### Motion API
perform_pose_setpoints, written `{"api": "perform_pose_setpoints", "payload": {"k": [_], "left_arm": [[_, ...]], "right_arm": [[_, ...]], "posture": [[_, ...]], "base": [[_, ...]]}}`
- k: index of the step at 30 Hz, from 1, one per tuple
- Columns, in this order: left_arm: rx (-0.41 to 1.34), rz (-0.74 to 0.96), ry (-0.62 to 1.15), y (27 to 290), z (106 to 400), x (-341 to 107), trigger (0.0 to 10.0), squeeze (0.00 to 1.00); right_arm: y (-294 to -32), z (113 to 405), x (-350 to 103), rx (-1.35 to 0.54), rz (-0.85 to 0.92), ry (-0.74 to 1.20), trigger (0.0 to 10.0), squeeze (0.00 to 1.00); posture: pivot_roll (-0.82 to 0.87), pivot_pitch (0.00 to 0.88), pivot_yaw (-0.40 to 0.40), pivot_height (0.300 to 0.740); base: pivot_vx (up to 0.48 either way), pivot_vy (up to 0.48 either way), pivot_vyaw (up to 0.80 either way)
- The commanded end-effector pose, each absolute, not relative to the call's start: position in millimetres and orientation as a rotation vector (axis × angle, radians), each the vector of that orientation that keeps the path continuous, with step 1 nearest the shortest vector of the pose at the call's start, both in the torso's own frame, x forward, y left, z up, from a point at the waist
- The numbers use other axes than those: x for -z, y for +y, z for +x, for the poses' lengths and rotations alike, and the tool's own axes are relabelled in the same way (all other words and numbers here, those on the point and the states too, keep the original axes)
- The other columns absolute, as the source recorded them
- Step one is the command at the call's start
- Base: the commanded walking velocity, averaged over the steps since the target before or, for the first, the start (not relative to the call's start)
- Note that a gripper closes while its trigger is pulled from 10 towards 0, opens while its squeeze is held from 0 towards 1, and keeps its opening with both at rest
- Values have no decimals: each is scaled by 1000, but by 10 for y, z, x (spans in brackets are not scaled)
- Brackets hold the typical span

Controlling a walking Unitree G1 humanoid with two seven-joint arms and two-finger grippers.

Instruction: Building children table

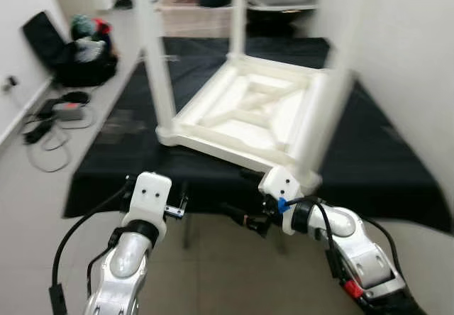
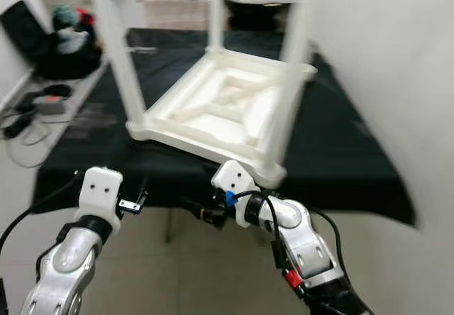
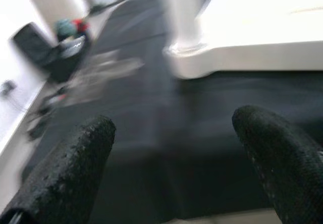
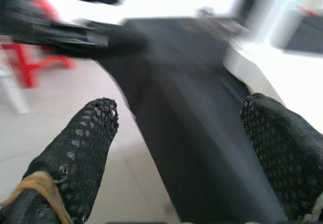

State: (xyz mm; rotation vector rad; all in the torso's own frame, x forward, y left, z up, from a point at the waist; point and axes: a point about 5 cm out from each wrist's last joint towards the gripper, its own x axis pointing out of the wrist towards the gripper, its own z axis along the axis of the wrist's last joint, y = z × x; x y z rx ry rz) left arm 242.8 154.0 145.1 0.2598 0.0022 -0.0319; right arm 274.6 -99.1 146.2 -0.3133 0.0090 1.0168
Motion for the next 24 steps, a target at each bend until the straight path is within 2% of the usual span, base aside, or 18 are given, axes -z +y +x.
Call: {"api": "perform_pose_setpoints", "payload": {"k": [1, 12, 14, 16, 19, 20, 23, 24], "left_arm": [[54, 259, 7, 1492, 2427, -1443, 10000, 0], [65, 244, -11, 1472, 2418, -1464, 10000, 0], [91, 245, -16, 1448, 2400, -1471, 10000, 0], [266, 187, -16, 1294, 2248, -1473, 10000, 0], [349, 158, 0, 1232, 2127, -1457, 10000, 0], [446, 115, 45, 1185, 1914, -1411, 10000, 0], [446, 115, 45, 1185, 1914, -1411, 10000, 0], [473, 99, 65, 1176, 1835, -1389, 10000, 0]], "right_arm": [[-1053, 2723, -1427, -1011, -331, 28, 10000, 0], [-1048, 2719, -1438, -1055, -383, 45, 10000, 0], [-1038, 2714, -1451, -1083, -405, 49, 10000, 0], [-1033, 2689, -1527, -1188, -442, 72, 10000, 0], [-1062, 2677, -1570, -1252, -474, 96, 10000, 0], [-1146, 2674, -1643, -1333, -516, 140, 10000, 0], [-1146, 2674, -1643, -1333, -516, 140, 10000, 0], [-1184, 2670, -1669, -1357, -522, 159, 10000, 0]], "posture": [[-42, 47, -49, 740], [-42, 57, -49, 740], [-40, 62, -49, 740], [-37, 79, -47, 740], [-35, 87, -48, 740], [-28, 96, -52, 740], [-28, 96, -52, 740], [-23, 103, -57, 740]], "base": [[469, 0, 0], [452, 0, 0], [0, 0, 0], [0, 0, 0], [0, 0, 0], [0, 0, 0], [0, 0, 0], [0, 0, 0]]}}
